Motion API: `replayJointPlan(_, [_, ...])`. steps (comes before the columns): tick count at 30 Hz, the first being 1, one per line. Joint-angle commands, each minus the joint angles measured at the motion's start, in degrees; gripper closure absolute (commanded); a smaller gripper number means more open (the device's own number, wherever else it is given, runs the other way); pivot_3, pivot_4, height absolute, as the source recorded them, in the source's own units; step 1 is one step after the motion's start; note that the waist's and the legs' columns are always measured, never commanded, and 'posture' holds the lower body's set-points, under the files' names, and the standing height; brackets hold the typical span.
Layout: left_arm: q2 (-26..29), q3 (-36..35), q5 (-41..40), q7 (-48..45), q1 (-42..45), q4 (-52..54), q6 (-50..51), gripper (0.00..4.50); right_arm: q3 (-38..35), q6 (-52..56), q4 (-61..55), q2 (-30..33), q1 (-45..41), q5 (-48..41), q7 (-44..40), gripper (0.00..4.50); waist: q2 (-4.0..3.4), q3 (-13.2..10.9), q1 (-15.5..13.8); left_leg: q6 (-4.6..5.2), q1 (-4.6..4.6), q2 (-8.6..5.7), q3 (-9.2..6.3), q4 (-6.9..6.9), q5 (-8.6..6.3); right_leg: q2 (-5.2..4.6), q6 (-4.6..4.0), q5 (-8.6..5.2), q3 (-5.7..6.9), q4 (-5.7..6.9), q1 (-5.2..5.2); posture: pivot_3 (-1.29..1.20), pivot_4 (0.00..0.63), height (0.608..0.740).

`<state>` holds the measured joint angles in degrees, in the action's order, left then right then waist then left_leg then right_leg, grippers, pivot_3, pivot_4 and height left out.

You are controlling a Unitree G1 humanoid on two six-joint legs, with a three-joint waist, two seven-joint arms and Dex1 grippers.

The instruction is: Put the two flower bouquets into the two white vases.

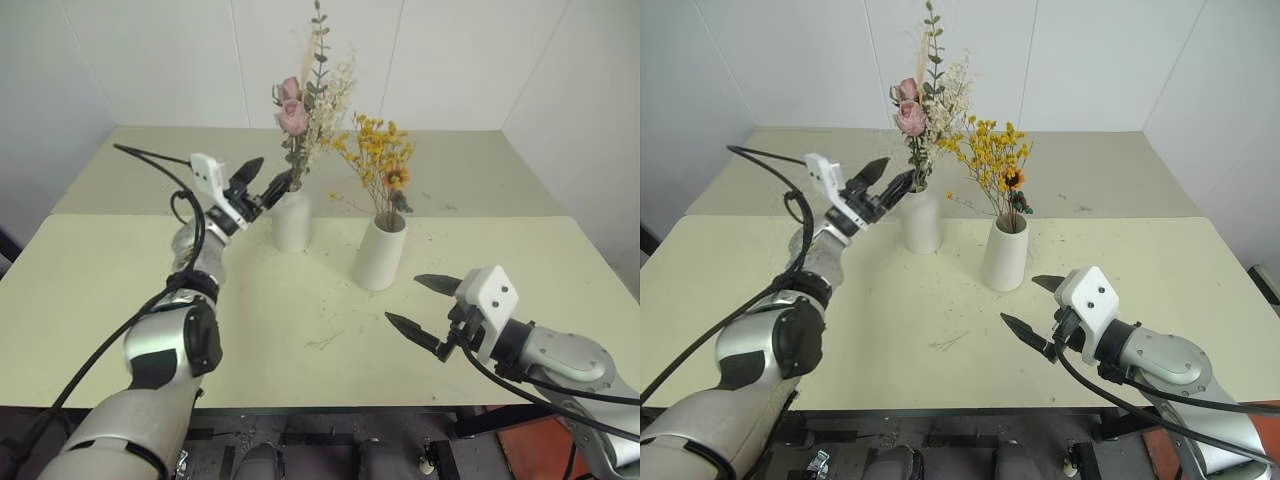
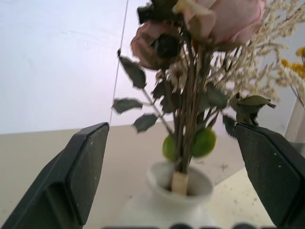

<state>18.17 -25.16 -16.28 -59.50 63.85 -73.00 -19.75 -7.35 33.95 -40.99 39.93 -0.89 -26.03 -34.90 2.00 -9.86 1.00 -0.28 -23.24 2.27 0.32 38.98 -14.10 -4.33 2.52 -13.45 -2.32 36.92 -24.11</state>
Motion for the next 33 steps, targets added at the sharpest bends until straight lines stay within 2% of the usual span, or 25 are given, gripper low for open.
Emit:
replayJointPlan(1, [3.44, -3.03, -5.61, -4.5, -3.35, 6.56, 1.4, 0.01, -0.69, -1.52, -1.0, -0.23, 0.45, -0.09, -0.19, 0.0, 0.0, 0.0, 0.04, 0.0, 0.0, 0.0, 0.0, 0.0, 0.0, 0.0, 0.0, 0.0, 0.0, -0.01, -0.01, 0.0, 0.15, 0.74])
replayJointPlan(7, [11.06, -2.16, -10.52, -11.25, -17.99, 26.8, 10.63, 0.01, -5.03, -0.94, -0.59, 1.3, 1.85, -1.85, -1.87, 0.0, -0.02, 0.01, -0.01, 0.0, -0.02, 0.06, 0.01, -0.01, 0.0, 0.01, 0.0, 0.0, 0.0, 0.11, -0.02, 0.0, 0.15, 0.74])
replayJointPlan(11, [20.75, -0.97, -12.78, -15.87, -31.89, 46.07, 19.07, 0.01, -13.65, -0.07, 1.95, 5.34, 4.29, -5.5, -7.34, 0.0, -0.03, 0.02, -0.01, -0.01, 0.02, 0.13, 0.03, -0.01, 0.0, 0.03, -0.01, 0.0, -0.02, 0.1, 0.01, 0.0, 0.15, 0.74])
replayJointPlan(15, [29.94, -3.45, -15.85, -18.42, -40.48, 56.4, 25.03, 0.01, -21.43, 0.11, 6.22, 10.05, 6.01, -8.69, -13.48, 0.0, 0.02, 0.05, -0.77, -0.02, 0.1, 0.21, 0.06, 0.0, 0.01, 0.04, -0.05, -0.02, 0.05, 0.02, 0.1, 0.0, 0.15, 0.74])
replayJointPlan(22, [37.25, -7.72, -19.81, -20.77, -47.48, 64.52, 28.8, 0.01, -26.78, -2.07, 13.6, 15.97, 6.76, -7.2, -19.58, 0.0, 0.01, 0.06, -0.85, -0.04, 1.03, 0.33, 0.25, -0.17, -0.01, 0.08, -0.19, -0.2, 0.06, -0.12, 0.96, 0.0, 0.15, 0.74])
replayJointPlan(33, [38.11, -5.58, -18.91, -20.52, -46.82, 63.14, 27.07, 0.01, -31.18, -3.64, 16.97, 17.4, 7.99, -4.65, -21.74, 0.0, 0.01, 0.06, -0.39, -0.04, 0.98, 0.37, 0.33, -0.18, -0.01, 0.13, -0.18, -0.2, -0.01, -0.13, 0.9, 0.0, 0.15, 0.74])
